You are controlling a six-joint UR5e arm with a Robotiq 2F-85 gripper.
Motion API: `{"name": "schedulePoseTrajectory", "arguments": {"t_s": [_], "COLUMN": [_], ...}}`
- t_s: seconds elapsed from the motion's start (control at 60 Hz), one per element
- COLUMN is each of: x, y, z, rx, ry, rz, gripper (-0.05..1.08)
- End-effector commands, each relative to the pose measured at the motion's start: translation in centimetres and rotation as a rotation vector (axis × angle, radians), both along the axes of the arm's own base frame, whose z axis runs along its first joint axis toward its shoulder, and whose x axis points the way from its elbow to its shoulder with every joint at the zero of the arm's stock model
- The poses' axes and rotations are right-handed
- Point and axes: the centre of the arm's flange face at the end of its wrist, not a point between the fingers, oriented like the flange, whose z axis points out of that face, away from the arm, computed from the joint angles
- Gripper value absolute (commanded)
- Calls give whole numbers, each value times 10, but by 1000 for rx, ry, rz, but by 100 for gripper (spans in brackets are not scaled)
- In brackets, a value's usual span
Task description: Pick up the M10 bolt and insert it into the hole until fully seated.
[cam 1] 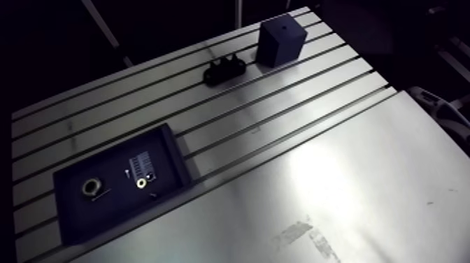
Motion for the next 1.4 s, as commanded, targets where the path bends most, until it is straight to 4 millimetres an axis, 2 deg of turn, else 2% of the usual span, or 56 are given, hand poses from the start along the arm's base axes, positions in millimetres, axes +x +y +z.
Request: {"name": "schedulePoseTrajectory", "arguments": {"t_s": [0.017,0.317,0.9,1.4], "x": [0,-1,8,5], "y": [3,3,10,9], "z": [-7,-15,-30,-28], "rx": [-4,-8,-23,-15], "ry": [-8,-17,-43,-30], "rz": [-5,-5,-24,-22], "gripper": [108,108,108,108]}}
